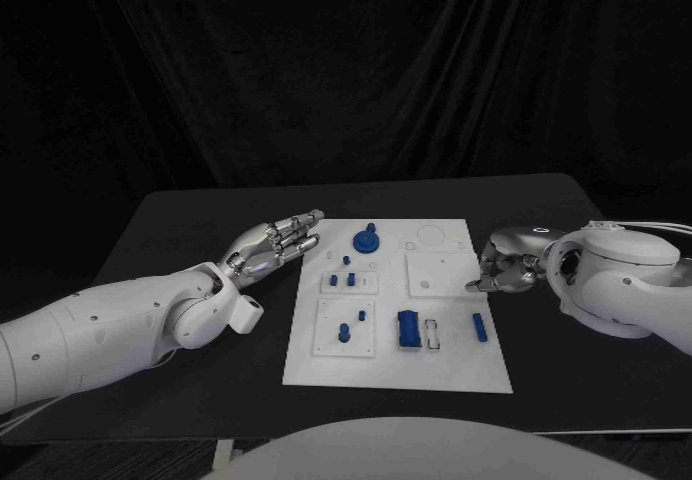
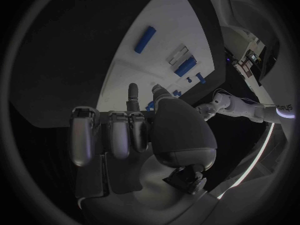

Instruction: Assemble the parts on the task board

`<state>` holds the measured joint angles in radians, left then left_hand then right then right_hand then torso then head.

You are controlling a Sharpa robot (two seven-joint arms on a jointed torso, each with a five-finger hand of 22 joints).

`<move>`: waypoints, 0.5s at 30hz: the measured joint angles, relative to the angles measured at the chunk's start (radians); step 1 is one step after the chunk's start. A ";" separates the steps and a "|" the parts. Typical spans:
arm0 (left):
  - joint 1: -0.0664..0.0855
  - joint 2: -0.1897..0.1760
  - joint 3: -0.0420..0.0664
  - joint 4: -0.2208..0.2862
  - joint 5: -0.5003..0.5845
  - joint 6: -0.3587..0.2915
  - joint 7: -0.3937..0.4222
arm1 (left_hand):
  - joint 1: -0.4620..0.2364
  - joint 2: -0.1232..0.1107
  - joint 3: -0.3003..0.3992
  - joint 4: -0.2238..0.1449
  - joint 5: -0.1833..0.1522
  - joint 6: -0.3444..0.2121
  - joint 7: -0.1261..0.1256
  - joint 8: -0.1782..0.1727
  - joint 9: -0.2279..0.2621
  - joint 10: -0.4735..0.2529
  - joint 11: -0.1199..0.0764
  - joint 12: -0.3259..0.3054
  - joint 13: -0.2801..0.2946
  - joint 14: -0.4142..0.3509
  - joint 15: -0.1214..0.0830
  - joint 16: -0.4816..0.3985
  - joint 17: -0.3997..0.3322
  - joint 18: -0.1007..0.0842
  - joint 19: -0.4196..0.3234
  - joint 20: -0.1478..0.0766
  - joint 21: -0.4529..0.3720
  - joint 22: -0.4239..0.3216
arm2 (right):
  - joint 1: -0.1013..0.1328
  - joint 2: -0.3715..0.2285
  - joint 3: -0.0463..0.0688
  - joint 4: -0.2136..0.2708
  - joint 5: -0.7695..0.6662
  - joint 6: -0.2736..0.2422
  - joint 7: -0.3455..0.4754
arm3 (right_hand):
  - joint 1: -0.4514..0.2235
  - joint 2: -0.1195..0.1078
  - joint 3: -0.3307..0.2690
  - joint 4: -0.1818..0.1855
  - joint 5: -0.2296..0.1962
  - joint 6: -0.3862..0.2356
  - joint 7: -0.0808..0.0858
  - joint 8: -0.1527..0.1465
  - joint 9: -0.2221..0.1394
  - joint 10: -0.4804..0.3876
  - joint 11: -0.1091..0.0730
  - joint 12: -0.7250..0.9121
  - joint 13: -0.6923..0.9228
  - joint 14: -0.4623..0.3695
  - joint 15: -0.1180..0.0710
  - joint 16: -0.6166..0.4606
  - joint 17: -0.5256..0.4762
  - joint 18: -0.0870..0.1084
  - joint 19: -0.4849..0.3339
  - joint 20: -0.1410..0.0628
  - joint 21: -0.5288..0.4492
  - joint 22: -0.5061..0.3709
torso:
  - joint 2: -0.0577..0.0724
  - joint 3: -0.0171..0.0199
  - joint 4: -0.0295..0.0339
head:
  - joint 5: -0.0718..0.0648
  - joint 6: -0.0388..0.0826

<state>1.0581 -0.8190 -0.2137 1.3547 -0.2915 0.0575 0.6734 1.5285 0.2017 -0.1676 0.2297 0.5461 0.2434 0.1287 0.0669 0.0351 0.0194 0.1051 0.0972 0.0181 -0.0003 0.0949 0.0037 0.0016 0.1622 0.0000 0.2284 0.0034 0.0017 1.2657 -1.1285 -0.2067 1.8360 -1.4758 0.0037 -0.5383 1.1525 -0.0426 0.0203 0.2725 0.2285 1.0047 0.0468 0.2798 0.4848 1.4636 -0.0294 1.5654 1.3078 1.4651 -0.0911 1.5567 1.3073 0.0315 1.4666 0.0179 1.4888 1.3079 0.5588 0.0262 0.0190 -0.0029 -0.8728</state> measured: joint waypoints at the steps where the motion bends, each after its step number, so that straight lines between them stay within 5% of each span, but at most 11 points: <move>1: 0.000 0.000 0.000 0.000 -0.001 -0.004 0.000 | -0.015 -0.004 -0.010 0.033 -0.035 -0.020 -0.020 -0.005 -0.002 -0.002 -0.006 0.000 0.000 -0.001 -0.012 0.000 0.000 0.000 0.001 -0.012 0.000 0.000 | 0.000 0.004 0.000 -0.007 0.013 0.013 -0.008 | -0.009 0.001 -0.003 0.004 0.000 0.002 0.003 -0.006 -0.004 0.003 0.003 0.000 0.000 0.000 0.000 0.000 0.000 0.000 0.000 0.000 0.000 0.000 | 0.000 0.0000 0.0003 | -0.001 0.000; 4: 0.000 0.001 0.000 0.000 -0.007 -0.021 0.001 | -0.051 -0.005 -0.032 0.065 -0.106 -0.093 -0.084 -0.036 -0.013 -0.003 -0.010 -0.003 0.000 0.001 -0.017 0.000 0.000 0.000 -0.001 -0.020 0.000 0.000 | 0.000 0.018 0.000 -0.026 0.051 0.051 -0.028 | -0.026 0.003 -0.004 0.009 -0.007 0.003 0.003 -0.024 -0.019 0.003 0.003 0.000 0.000 0.000 0.000 -0.005 0.000 0.000 -0.003 0.003 -0.007 0.000 | 0.001 0.0000 0.0007 | -0.003 0.000; 7: 0.000 0.001 0.000 0.000 -0.015 -0.037 0.001 | -0.056 -0.004 -0.049 0.064 -0.137 -0.132 -0.121 -0.048 -0.018 -0.003 -0.010 -0.008 -0.001 0.001 -0.017 0.000 -0.001 0.000 0.000 -0.020 0.000 0.000 | 0.000 0.027 0.000 -0.038 0.079 0.077 -0.041 | -0.032 0.008 -0.004 0.009 -0.013 0.003 0.003 -0.028 -0.026 0.003 0.003 0.000 0.000 0.000 0.000 -0.007 0.000 0.000 -0.004 0.004 -0.008 0.000 | 0.001 0.0000 0.0007 | -0.005 0.000; 10: 0.000 0.001 0.000 -0.001 -0.024 -0.052 0.001 | -0.082 0.005 -0.071 0.063 -0.181 -0.210 -0.217 -0.058 -0.028 -0.009 -0.024 -0.033 -0.005 0.001 -0.017 0.000 -0.001 0.000 0.003 -0.023 0.000 -0.001 | 0.000 0.033 0.000 -0.048 0.100 0.098 -0.053 | -0.032 0.008 -0.004 0.009 -0.014 0.005 0.005 -0.030 -0.028 0.003 0.003 0.000 0.000 0.000 0.000 -0.007 0.000 0.000 -0.004 0.004 -0.011 0.000 | 0.001 0.0002 0.0003 | -0.005 0.000; 15: 0.000 0.002 0.000 -0.003 -0.037 -0.070 0.002 | -0.083 0.005 -0.071 0.063 -0.181 -0.220 -0.227 -0.058 -0.029 -0.010 -0.025 -0.041 -0.006 0.001 -0.017 0.000 -0.001 0.000 0.003 -0.023 0.000 -0.001 | 0.000 0.037 0.000 -0.055 0.122 0.119 -0.066 | -0.032 0.008 -0.004 0.009 -0.014 0.007 0.007 -0.034 -0.032 0.003 0.003 0.000 0.000 0.000 0.000 -0.012 0.001 0.000 0.000 0.007 -0.014 0.000 | 0.001 0.0004 -0.0012 | -0.006 0.000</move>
<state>1.0579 -0.8171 -0.2137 1.3515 -0.3284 -0.0126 0.6751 1.4456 0.2072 -0.2384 0.2924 0.3654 0.0231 -0.0987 0.0085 0.0057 0.0095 0.0802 0.0567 0.0118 0.0003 0.0784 0.0037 0.0009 0.1624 0.0027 0.2052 0.0034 0.0009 1.2661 -1.0919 -0.2070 1.7810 -1.3537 0.1225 -0.6039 1.1209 -0.0343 0.0167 0.2816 0.2149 1.0115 0.0537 0.2456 0.4531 1.4667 -0.0265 1.5654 1.3077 1.4651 -0.0911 1.5451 1.3081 0.0316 1.4665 0.0250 1.4750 1.3077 0.5595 0.0266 0.0178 -0.0084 -0.8728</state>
